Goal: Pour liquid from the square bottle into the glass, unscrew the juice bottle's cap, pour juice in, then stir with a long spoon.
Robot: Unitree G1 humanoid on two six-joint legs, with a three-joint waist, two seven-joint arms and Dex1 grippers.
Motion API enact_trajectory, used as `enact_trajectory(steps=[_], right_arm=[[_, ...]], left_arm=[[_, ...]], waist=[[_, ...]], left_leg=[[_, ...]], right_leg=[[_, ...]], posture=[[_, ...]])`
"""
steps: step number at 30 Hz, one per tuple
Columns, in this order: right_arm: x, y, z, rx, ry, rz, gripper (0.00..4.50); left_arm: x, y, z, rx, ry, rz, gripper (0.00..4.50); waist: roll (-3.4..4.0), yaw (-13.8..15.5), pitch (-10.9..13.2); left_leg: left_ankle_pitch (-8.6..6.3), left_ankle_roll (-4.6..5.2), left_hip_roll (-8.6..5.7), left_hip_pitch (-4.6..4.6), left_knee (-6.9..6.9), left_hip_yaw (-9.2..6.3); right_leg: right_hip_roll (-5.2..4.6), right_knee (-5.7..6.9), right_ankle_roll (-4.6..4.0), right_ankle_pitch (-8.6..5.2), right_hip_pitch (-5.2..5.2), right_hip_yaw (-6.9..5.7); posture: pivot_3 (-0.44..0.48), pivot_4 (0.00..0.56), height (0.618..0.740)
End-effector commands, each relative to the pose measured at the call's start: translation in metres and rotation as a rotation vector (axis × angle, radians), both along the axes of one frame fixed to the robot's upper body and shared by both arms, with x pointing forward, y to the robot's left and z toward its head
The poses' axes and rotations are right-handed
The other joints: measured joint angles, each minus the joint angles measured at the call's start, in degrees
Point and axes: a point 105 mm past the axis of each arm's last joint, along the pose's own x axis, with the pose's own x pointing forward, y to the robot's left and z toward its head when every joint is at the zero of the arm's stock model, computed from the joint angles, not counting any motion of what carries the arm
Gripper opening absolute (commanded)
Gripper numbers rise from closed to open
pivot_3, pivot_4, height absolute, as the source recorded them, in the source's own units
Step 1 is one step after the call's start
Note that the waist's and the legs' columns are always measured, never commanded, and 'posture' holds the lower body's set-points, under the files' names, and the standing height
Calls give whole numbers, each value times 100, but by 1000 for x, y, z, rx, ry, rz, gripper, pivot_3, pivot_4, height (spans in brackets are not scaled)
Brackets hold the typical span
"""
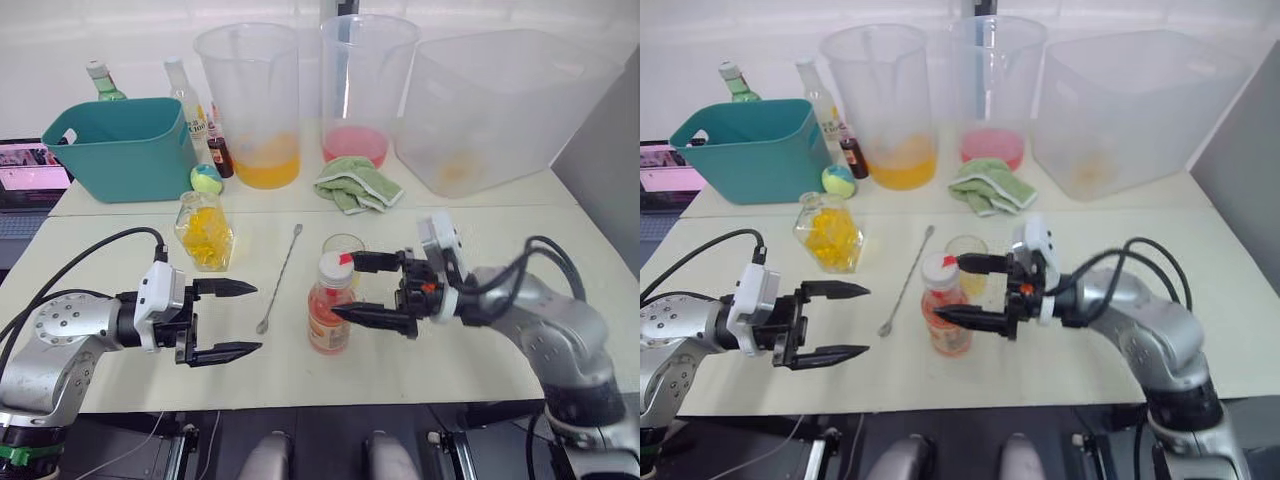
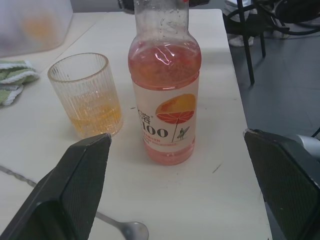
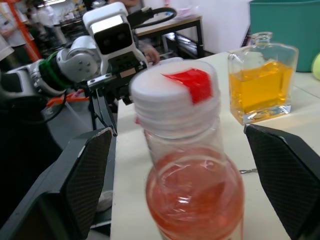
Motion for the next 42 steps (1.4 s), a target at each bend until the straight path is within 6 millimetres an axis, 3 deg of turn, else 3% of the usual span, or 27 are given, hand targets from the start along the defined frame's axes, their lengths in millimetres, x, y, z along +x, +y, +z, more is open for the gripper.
enact_trajectory(steps=[1,10,13,19,21,27,33,37,42], right_arm=[[2,5,12,29,-113,116,4464],[12,6,10,-48,-188,239,4464],[11,7,10,-51,-183,257,3712],[5,11,13,-30,-172,271,1597],[2,11,14,-27,-172,274,1227],[-6,9,26,23,-179,224,1213],[-18,2,40,89,-234,-94,1213],[-27,8,30,77,-238,-368,1212],[-35,18,16,91,-203,-532,1211]], left_arm=[[-4,0,11,8,-33,-8,4500],[-7,-1,14,13,-25,1,4500],[-7,-1,14,14,-25,2,4500],[-6,0,13,18,-26,1,4500],[-6,-1,12,19,-26,0,4500],[-6,-3,11,21,-28,-4,4500],[-6,-2,9,19,-29,4,4500],[-5,-2,7,16,-30,9,4500],[-5,-3,7,13,-24,1,4500]], waist=[[0,-19,0],[0,-21,0],[0,-30,0],[0,-24,0],[0,-24,0],[0,-21,0],[0,8,0],[0,28,0],[0,20,0]], left_leg=[[0,0,0,-2,0,-1],[0,-1,-2,-9,0,-4],[-1,-1,-1,-11,0,-4],[-1,-3,-2,-12,0,-5],[-1,-3,-2,-15,0,-5],[-1,-4,-2,-37,0,-5],[0,-7,-6,-63,5,-17],[0,-6,-5,-61,3,-16],[0,-6,-7,-58,3,-1]], right_leg=[[0,0,0,0,-2,0],[-3,0,-1,0,-11,3],[-2,2,-1,1,-18,4],[-2,3,-2,1,-20,5],[-3,3,-2,1,-23,6],[-3,9,-2,1,-50,9],[-7,20,-4,3,-78,13],[-6,27,-4,3,-79,13],[-6,34,-4,3,-79,15]], posture=[[0,150,738],[0,150,738],[0,150,738],[0,150,738],[0,150,738],[0,150,738],[0,150,738],[0,150,738],[0,150,738]])
